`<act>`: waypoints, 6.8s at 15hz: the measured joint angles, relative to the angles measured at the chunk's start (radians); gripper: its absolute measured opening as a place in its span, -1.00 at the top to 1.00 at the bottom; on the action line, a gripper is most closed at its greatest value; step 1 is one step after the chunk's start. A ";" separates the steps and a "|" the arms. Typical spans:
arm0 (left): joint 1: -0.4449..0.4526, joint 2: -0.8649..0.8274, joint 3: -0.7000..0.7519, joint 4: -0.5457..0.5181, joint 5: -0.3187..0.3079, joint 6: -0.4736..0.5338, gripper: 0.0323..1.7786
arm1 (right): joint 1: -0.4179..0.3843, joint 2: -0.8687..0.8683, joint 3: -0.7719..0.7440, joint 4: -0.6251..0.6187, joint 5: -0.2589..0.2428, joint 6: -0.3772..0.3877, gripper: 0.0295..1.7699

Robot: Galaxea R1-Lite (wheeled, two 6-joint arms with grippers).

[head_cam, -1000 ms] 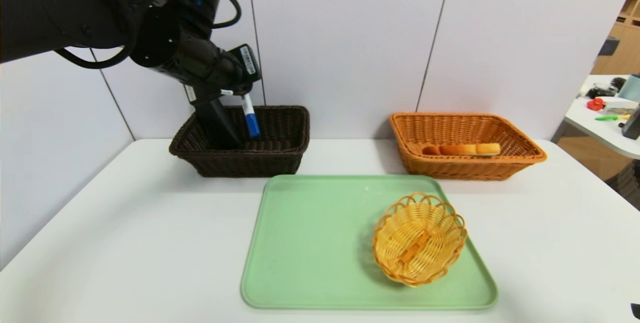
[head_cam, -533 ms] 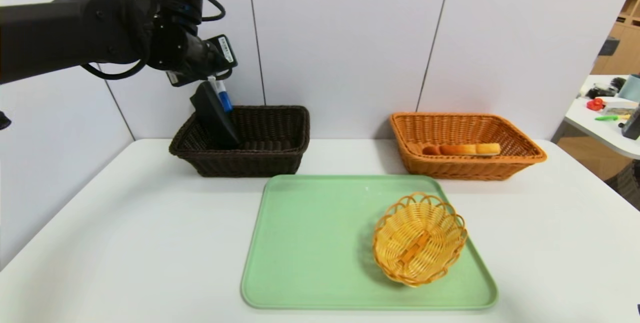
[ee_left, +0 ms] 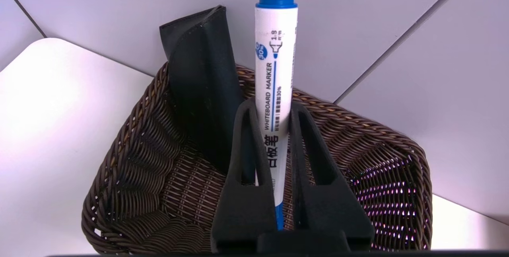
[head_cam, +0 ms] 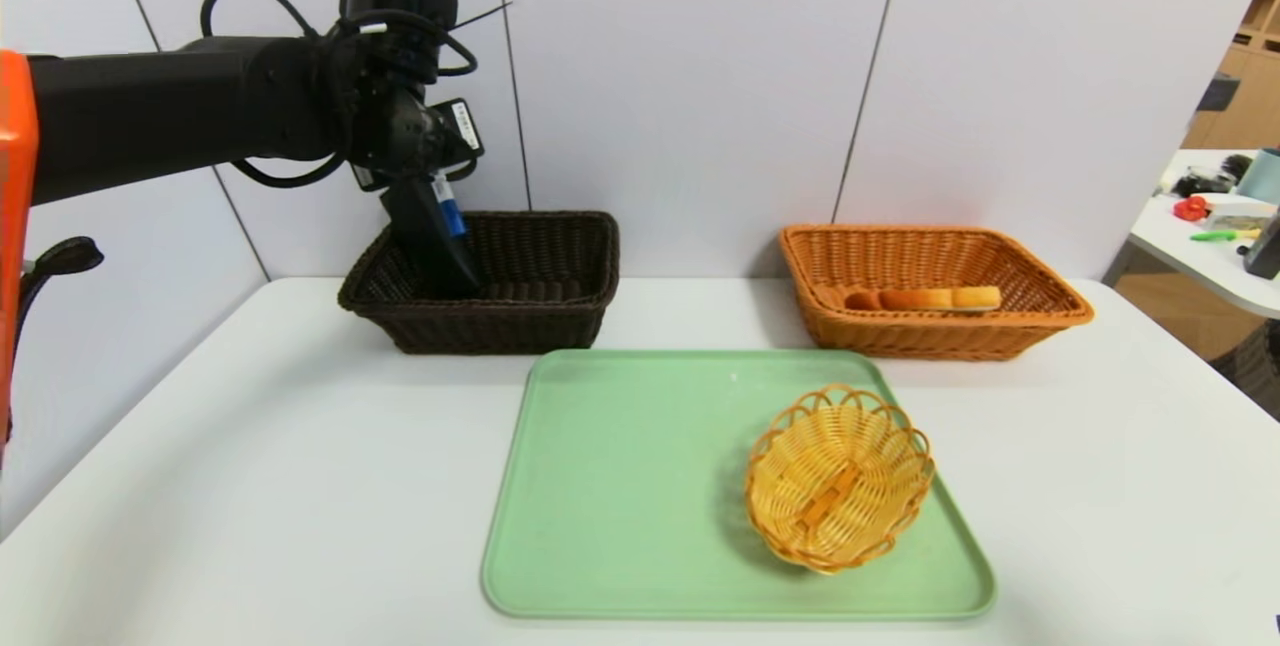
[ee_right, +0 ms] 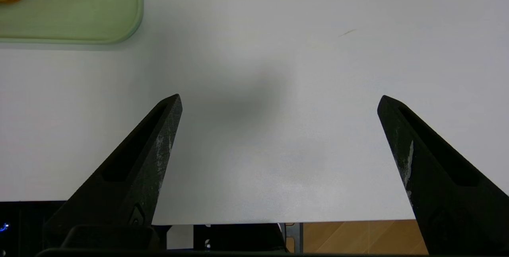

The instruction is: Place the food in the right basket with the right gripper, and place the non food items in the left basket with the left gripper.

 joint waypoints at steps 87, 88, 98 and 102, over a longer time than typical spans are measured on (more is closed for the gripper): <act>0.356 -2.063 1.987 -0.450 -0.519 0.539 -0.90 | -0.036 -0.849 0.777 -0.883 0.126 -0.248 -0.92; 0.356 -2.064 1.990 -0.394 -0.540 0.530 -0.90 | -0.036 -0.850 0.784 -0.825 0.132 -0.247 -0.92; 0.356 -2.065 1.993 -0.307 -0.548 0.460 -0.90 | -0.036 -0.850 0.790 -0.796 0.146 -0.232 -0.92; 0.356 -2.064 1.993 -0.307 -0.548 0.461 -0.90 | -0.036 -0.850 0.790 -0.796 0.146 -0.233 -0.92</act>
